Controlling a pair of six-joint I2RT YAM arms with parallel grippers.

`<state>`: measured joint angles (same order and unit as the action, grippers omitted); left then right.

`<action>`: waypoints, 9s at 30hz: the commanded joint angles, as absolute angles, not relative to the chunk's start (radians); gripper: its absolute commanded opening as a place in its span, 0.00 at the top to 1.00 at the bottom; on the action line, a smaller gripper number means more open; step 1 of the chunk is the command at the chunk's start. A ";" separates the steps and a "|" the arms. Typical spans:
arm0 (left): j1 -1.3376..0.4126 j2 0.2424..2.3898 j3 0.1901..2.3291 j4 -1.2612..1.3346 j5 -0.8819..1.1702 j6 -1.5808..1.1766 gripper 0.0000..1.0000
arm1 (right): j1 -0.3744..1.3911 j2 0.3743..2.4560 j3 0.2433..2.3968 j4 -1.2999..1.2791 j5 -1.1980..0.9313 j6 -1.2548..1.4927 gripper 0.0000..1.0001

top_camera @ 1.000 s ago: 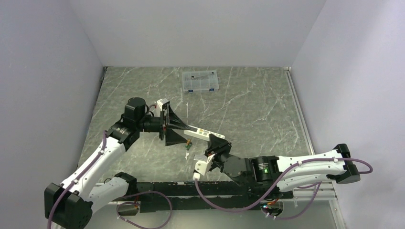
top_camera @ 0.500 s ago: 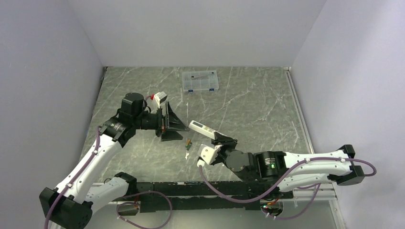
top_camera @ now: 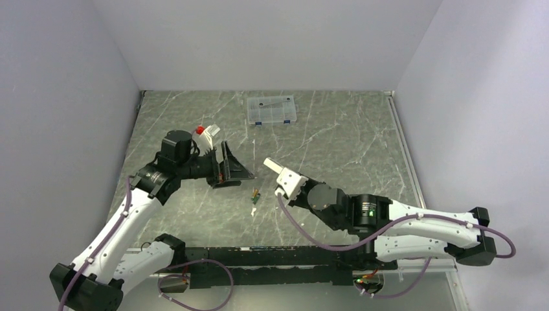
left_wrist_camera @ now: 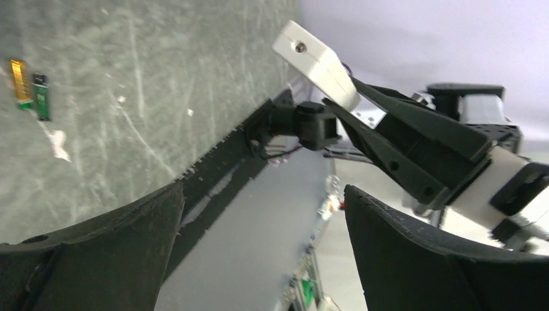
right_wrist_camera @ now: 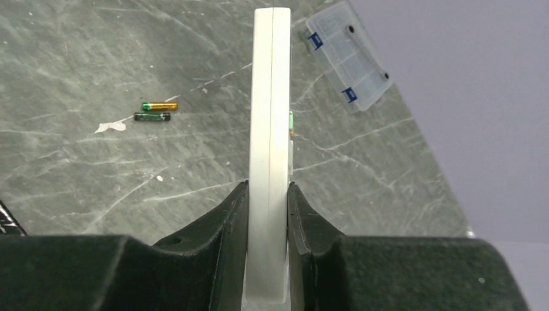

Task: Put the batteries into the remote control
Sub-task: Adjust the remote control, then remove the battery cover from the remote control.

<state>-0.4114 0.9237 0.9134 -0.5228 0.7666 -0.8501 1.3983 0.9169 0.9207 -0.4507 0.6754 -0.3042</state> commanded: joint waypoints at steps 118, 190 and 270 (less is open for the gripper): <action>-0.265 0.775 0.673 -0.008 1.142 -0.855 1.00 | 0.680 1.070 0.742 0.240 -0.896 0.704 0.39; -0.265 0.659 0.693 -0.061 0.931 -0.902 1.00 | 0.758 0.900 0.560 0.410 -0.504 0.935 0.99; -0.265 0.718 0.716 -0.090 0.913 -0.863 1.00 | 0.757 0.690 0.525 0.204 -0.469 0.873 1.00</action>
